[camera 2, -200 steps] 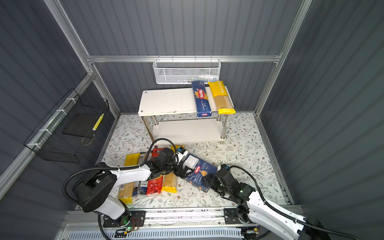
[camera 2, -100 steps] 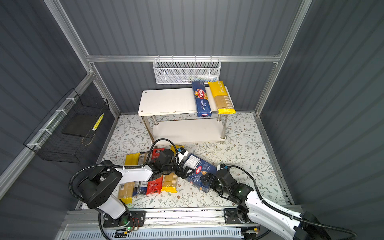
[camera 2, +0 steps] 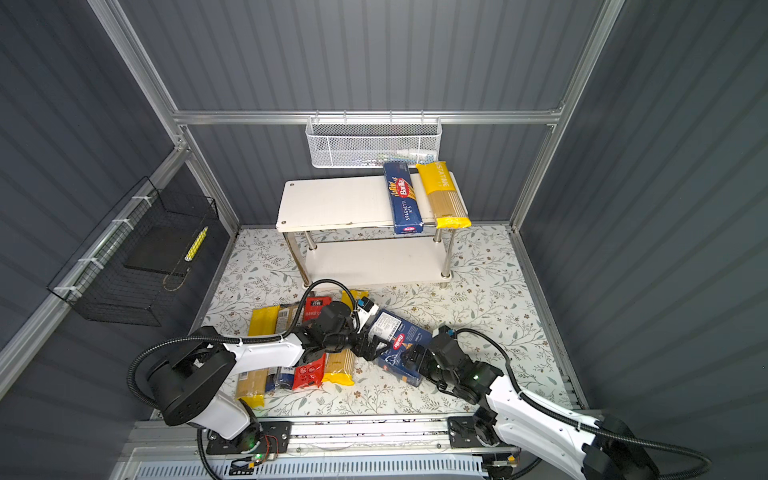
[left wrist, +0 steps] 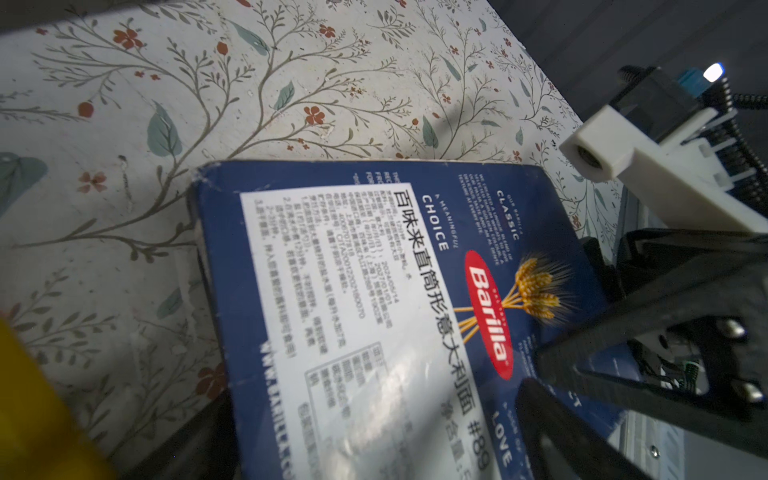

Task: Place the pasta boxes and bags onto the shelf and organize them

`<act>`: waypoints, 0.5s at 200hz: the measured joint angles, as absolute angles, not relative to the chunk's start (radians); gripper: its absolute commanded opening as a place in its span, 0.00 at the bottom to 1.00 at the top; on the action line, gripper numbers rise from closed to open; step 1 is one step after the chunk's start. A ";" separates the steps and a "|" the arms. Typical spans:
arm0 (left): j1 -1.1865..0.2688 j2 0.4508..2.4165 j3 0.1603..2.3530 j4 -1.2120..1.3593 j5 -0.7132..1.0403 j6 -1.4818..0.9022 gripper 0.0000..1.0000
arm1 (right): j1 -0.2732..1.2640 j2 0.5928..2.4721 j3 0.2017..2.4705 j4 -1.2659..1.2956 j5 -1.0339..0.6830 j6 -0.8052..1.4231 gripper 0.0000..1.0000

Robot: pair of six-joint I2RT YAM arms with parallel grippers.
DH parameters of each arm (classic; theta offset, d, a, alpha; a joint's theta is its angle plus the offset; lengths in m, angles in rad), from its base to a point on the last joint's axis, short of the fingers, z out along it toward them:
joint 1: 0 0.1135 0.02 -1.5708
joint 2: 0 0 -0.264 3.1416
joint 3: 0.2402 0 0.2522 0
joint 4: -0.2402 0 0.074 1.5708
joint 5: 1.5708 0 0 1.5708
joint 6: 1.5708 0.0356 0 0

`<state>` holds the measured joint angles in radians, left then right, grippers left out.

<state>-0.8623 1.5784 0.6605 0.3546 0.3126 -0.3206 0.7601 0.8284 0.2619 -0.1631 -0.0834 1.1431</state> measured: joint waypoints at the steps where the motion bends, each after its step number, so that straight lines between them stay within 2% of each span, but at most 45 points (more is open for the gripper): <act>1: -0.863 1.578 0.661 0.355 0.311 -0.321 1.00 | 0.760 0.829 0.262 -0.163 -0.083 1.143 0.99; 44: -0.894 1.598 0.698 0.296 0.228 -0.323 1.00 | 0.760 0.828 0.296 -0.232 -0.068 1.131 0.99; 100: -0.924 1.621 0.761 0.224 0.187 -0.323 1.00 | 0.760 0.689 0.296 -0.381 -0.021 1.137 0.99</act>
<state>-0.9241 1.6211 0.7609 0.2237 0.1867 -0.3229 0.7601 0.6888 0.2958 -0.3813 -0.0208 1.1374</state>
